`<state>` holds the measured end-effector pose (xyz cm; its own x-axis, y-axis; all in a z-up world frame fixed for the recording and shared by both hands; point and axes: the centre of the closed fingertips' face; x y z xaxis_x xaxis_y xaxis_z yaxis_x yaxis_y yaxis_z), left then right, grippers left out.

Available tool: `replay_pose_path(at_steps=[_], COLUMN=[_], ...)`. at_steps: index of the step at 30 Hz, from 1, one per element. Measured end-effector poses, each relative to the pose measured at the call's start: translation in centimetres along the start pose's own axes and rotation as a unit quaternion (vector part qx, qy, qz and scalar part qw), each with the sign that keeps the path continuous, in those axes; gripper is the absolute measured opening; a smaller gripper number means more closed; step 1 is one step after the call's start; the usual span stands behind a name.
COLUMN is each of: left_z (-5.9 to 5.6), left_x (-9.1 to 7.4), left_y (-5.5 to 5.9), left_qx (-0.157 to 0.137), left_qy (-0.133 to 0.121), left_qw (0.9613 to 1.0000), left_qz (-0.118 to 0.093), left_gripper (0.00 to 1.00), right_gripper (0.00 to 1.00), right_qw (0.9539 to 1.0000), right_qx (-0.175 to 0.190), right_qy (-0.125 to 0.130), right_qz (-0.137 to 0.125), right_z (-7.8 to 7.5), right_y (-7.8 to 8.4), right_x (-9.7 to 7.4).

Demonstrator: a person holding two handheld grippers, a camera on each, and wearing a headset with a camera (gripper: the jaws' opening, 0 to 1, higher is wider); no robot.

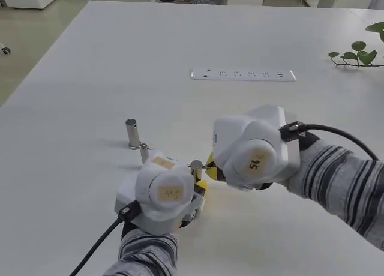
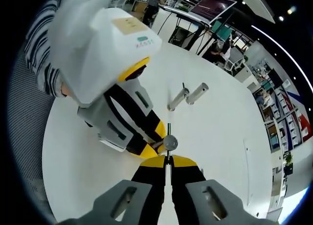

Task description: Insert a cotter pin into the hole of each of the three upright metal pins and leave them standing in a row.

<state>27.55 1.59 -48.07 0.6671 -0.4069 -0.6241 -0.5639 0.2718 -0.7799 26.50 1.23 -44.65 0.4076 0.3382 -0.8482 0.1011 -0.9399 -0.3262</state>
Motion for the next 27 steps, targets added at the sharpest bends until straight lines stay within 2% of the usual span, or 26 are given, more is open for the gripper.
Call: replay_pose_path(at_steps=[8,14,17,27], left_z=[0.02,0.02,0.03,0.05], left_x=[-0.02,-0.01,0.01,0.04], left_y=[0.03,0.06,0.07,0.10], left_qx=[-0.009,-0.012,-0.014,-0.014], left_qy=[-0.003,-0.003,-0.004,-0.005], left_qw=[1.0000,0.9999,0.9999,0.9999], left_qz=[0.002,0.002,0.002,0.002], left_gripper=[0.10,0.10,0.10,0.10], right_gripper=[0.00,0.00,0.03,0.00], right_qw=[1.0000,0.9999,0.9997,0.9996], right_qx=[-0.005,0.010,0.015,0.025], right_qy=[0.000,-0.004,-0.002,0.001], right_qz=[-0.003,-0.013,-0.017,-0.009], right_z=[-0.04,0.00,0.03,-0.01], right_y=[-0.51,-0.70,-0.80,-0.05], right_x=[0.06,-0.28,-0.50,-0.68])
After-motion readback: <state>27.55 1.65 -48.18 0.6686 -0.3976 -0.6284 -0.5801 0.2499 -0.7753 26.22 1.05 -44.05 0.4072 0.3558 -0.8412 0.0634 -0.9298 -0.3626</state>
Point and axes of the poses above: the centre of the closed fingertips' face, and the gripper's own axes: x roughly forward along the fingers, z roughly to its left, y roughly out of its underside, and after that the axes turned 10 degrees about z, right-handed
